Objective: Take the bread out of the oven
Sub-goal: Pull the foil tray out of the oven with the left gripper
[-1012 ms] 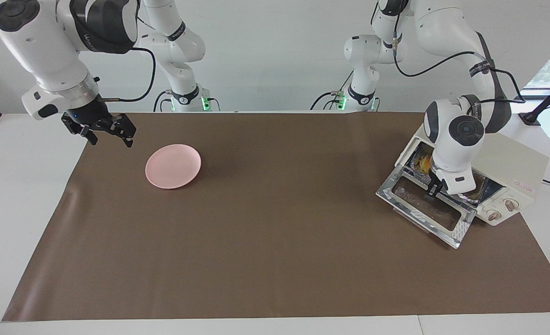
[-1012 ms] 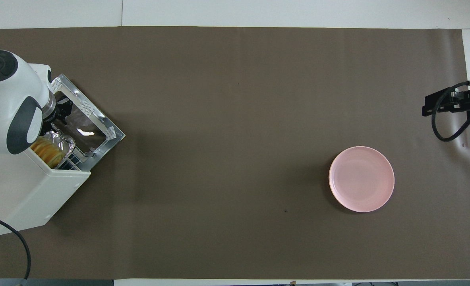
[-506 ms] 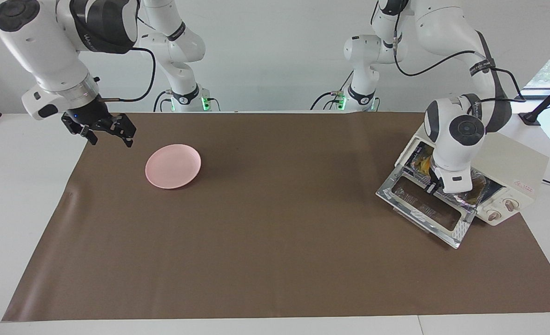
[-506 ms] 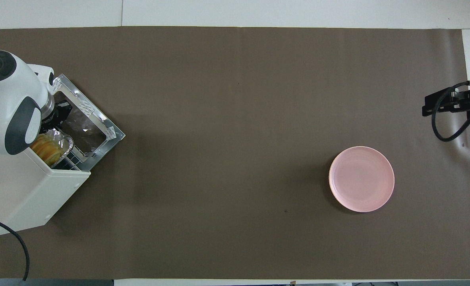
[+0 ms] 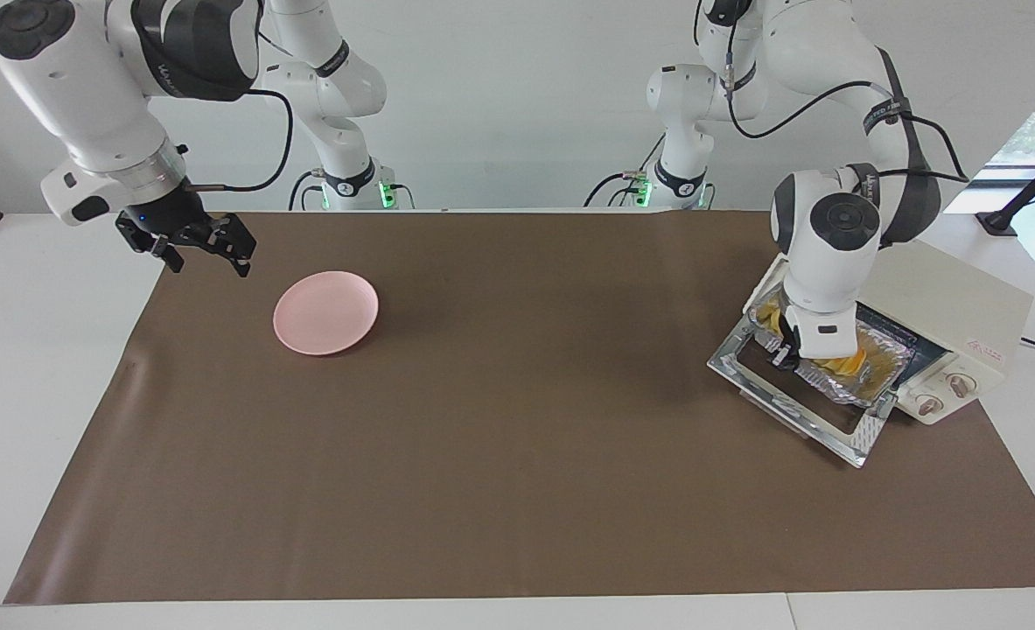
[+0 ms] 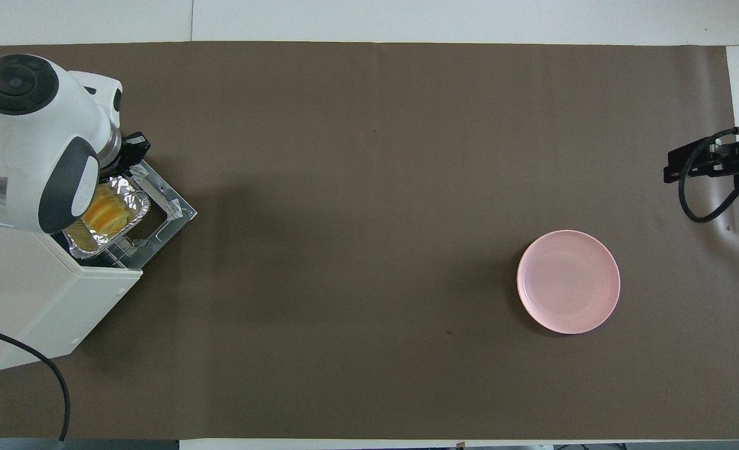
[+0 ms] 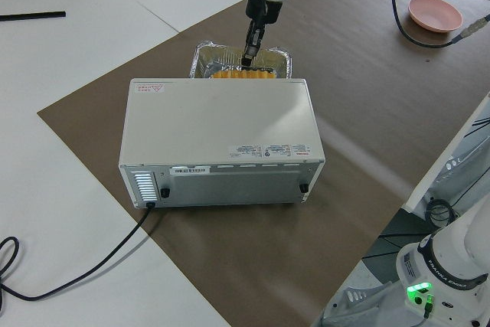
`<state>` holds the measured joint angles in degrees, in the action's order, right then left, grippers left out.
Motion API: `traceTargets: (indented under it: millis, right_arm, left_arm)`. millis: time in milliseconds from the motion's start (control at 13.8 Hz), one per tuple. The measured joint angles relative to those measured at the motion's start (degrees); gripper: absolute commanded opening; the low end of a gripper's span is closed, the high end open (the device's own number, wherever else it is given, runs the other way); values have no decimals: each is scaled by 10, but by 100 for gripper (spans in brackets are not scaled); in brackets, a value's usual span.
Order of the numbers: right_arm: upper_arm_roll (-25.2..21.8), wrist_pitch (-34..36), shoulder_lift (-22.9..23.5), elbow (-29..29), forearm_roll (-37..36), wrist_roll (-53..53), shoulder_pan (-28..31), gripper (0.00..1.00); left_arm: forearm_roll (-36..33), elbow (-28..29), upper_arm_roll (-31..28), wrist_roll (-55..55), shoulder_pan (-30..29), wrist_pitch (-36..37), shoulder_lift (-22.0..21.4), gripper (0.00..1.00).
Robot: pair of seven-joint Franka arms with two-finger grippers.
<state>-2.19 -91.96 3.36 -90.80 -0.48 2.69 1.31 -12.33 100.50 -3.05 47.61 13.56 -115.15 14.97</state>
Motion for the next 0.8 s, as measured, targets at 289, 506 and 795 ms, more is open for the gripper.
traceTargets:
  millis: [289, 506, 795]
  right_arm:
    - [0, 0, 0, 0, 0, 0, 0, 100]
    - [0, 0, 0, 0, 0, 0, 0, 100]
    - [0, 0, 0, 0, 0, 0, 0, 100]
  left_arm:
    - [29, -26, 1, 0, 73, -11, 13, 0]
    - [53, -79, 2, 4, 129, 20, 31, 0]
    - [149, -166, -8, 0, 136, 38, 71, 0]
